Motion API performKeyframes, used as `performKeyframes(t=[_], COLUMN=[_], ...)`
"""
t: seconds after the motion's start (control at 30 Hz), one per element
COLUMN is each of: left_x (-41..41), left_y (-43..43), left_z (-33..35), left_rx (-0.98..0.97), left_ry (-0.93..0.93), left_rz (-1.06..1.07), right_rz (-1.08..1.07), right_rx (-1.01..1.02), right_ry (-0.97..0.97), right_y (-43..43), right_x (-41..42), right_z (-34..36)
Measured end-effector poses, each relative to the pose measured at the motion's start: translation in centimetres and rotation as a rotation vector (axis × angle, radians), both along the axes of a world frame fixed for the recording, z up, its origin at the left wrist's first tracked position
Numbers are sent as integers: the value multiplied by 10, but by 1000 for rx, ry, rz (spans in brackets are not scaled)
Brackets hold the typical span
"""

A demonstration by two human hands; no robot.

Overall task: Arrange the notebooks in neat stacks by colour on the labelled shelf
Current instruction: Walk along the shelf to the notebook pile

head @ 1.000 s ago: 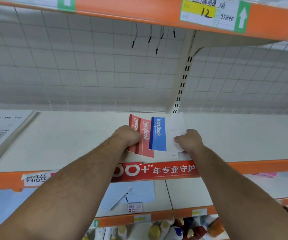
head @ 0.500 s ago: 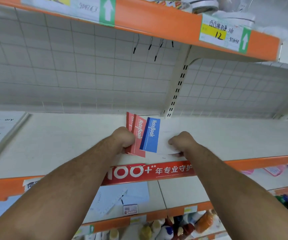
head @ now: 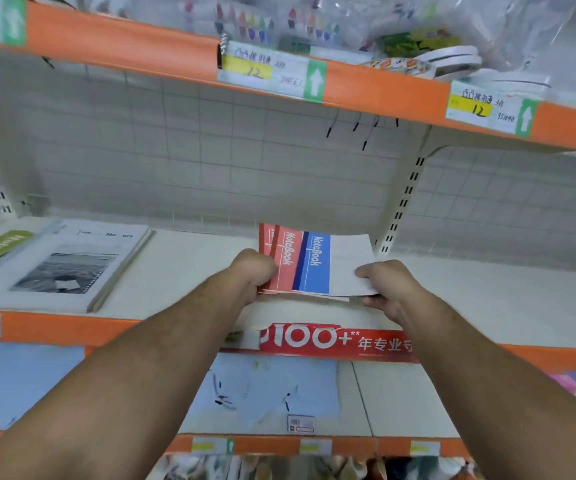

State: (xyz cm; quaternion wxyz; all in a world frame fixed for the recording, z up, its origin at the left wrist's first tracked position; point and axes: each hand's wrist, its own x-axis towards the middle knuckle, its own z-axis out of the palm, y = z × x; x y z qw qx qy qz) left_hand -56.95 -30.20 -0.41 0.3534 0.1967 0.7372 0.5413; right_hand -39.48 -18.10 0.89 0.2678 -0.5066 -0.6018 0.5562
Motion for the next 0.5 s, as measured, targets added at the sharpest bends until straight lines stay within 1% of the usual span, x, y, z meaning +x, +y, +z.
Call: performKeyframes(t=[0.27,0.43,0.5], left_x=[13,23,26], left_y=[-84,-150,-179], left_z=[19,18,17], left_rx=[-9,-21,-43], left_ry=[39,12,36], left_rz=[247,410,479], right_rz=[236,406,468], right_rx=[8,-10,-18], right_ry=[40,49,64], right_y=[-39,-79,-101], right_x=[-22,-42,-52], right_z=[6,-1,-8])
